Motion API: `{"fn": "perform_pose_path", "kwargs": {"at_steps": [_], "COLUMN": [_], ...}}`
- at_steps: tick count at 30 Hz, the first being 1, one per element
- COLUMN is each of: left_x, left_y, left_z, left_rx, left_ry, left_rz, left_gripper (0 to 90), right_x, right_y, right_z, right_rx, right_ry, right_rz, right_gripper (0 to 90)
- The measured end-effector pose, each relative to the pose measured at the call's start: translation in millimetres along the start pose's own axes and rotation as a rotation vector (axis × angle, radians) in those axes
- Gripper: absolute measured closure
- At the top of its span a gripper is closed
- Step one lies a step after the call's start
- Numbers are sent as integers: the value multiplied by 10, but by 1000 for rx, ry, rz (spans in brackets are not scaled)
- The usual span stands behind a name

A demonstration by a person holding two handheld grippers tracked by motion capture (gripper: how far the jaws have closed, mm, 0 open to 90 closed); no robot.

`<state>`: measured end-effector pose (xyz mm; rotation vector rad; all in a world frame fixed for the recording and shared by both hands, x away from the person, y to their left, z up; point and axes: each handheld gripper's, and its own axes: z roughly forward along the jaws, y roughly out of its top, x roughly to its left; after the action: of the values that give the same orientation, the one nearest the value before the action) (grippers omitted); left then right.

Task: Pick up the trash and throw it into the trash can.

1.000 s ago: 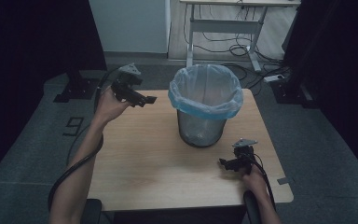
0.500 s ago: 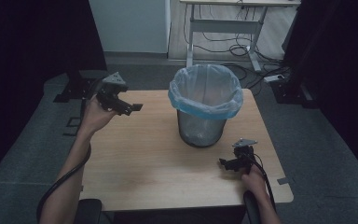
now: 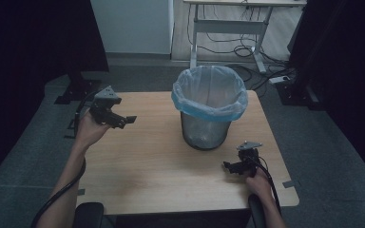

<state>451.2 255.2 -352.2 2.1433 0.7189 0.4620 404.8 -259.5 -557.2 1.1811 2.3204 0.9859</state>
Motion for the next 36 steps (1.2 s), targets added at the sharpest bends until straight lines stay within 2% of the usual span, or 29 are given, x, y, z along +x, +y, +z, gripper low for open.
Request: {"fn": "perform_pose_path", "kwargs": {"at_steps": [14,20,36], "left_x": [-48,-80,-181], "left_y": [-398,-535,-905], "left_z": [128,188,404], "left_rx": [2,-10,4], "left_ry": [-17,-28,-46], "left_rz": [-26,-43,-67], "left_gripper": [0,0,0], "right_x": [21,22,24], "right_y": [-2,-2,-2], "right_z": [-1,-1,-1], "right_rx": [-1,0,-1], "right_ry": [2,3,3], "right_rz": [1,3,5], "right_gripper": [0,0,0]}}
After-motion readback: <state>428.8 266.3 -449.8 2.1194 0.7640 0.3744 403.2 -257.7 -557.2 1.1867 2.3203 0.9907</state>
